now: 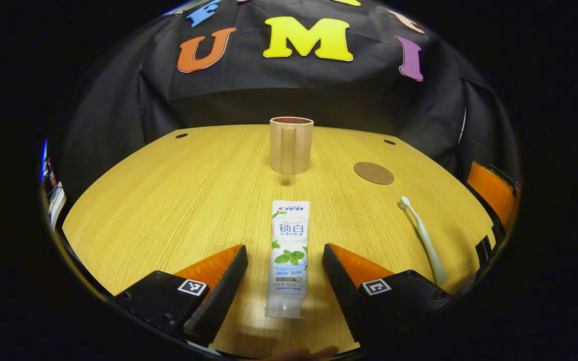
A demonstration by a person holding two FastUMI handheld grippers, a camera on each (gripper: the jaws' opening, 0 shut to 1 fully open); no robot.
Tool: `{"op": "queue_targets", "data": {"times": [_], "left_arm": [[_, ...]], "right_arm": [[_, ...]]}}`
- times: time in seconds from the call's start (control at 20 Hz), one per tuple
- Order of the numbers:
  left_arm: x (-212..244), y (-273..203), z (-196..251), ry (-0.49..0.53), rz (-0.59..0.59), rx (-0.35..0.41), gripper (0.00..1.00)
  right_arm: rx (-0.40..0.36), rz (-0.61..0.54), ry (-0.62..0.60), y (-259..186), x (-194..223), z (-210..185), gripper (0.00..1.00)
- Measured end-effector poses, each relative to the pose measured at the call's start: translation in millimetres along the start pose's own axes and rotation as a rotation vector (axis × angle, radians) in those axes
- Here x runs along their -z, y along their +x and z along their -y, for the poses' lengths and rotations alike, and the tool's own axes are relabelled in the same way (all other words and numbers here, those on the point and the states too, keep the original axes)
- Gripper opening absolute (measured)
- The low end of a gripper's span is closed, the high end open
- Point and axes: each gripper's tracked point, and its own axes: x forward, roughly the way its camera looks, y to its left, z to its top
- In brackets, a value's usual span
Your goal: Put the toothbrush and toothpaste on the desktop into the cup, then pick up the cup and place it on the coaster on the desktop.
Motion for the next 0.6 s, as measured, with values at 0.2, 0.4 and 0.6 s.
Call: {"op": "queue_targets", "data": {"times": [0.2,0.4,0.6], "left_arm": [[3.5,-2.4,-2.9,0.028,-0.016,-0.001,0.89],[4.2,-5.0,-0.7,0.037,-0.023,0.007,0.65],[4.0,-4.3,1.9,0.056,-0.022,0.023,0.43]], "right_arm": [[-0.010,-0.020,-0.001,1.6,6.1,-3.1,0.95],[-0.011,-0.035,0.003,2.2,8.9,-2.1,0.96],[-0.008,-0.046,0.007,3.5,11.3,0.5,0.95]]}}
